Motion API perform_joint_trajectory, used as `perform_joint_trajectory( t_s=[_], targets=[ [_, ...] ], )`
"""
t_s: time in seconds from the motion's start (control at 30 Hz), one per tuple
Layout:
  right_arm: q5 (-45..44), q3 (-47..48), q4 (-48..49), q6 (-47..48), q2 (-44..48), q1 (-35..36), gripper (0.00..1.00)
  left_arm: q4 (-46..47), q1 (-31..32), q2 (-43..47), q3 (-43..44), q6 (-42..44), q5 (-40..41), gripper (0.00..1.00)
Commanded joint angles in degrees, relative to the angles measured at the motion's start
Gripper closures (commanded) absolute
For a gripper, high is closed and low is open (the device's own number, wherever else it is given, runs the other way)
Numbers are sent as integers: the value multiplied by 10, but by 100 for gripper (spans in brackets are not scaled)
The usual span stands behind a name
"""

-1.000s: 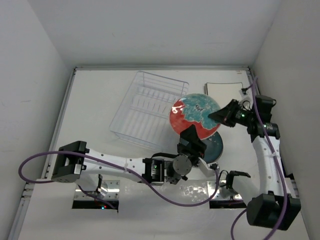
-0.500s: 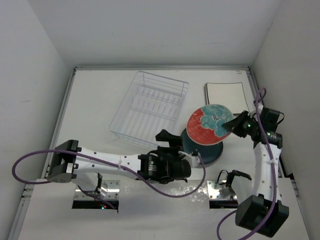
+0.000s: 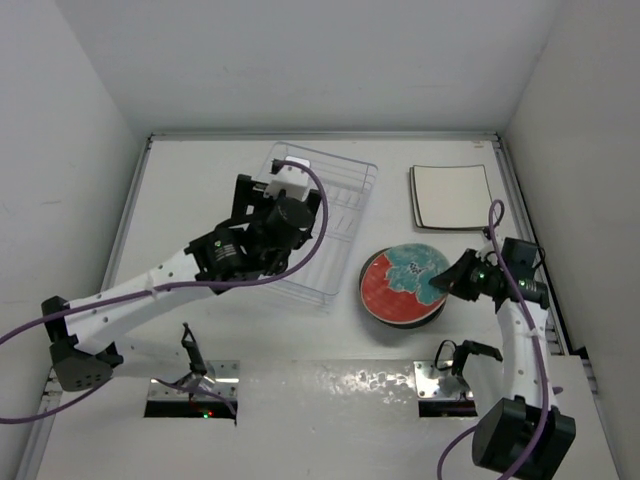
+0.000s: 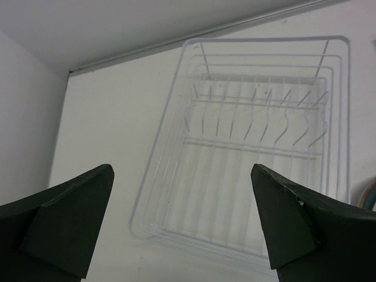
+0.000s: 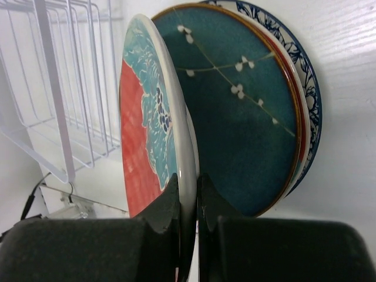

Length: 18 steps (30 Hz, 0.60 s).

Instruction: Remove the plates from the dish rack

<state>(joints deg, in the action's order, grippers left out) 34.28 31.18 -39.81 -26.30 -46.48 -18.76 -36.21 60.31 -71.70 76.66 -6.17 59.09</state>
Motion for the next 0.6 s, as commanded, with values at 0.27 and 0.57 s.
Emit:
perform_joint_trajectory(
  t_s=[0.27, 0.57],
  targets=[
    [-26, 3, 18, 11, 3, 8, 69, -4, 0, 64, -80, -83, -22, 0],
    [-107, 45, 16, -1, -72, 48, 37, -34, 0, 81, -96, -107, -29, 0]
  ],
)
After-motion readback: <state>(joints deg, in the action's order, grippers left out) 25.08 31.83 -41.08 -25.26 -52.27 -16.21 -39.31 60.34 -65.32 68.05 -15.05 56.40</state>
